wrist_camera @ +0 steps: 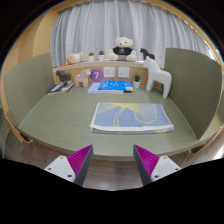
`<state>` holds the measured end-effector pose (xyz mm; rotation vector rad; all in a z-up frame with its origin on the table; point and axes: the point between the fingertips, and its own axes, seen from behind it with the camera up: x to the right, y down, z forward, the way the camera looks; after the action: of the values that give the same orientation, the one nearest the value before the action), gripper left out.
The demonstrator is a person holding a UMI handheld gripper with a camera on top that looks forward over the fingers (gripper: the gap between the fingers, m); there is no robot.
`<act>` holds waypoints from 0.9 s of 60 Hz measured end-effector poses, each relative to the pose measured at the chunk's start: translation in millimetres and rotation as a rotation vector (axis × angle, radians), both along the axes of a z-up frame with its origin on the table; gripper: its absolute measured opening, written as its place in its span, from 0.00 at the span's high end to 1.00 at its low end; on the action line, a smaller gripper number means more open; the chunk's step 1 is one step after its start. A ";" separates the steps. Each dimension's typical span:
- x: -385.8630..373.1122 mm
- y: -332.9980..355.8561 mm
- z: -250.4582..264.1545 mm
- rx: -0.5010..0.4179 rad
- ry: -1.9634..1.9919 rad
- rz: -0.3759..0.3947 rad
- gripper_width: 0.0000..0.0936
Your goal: Fold towel
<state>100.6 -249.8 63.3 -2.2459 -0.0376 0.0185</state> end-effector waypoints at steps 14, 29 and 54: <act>-58.0 126.3 -18.9 -0.006 0.009 0.027 0.13; -71.1 206.1 -67.5 -0.120 -0.062 0.021 0.31; -58.3 208.3 -71.7 -0.165 -0.071 0.009 0.95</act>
<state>42.3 -41.6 -8.4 -2.4108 -0.0869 -0.0548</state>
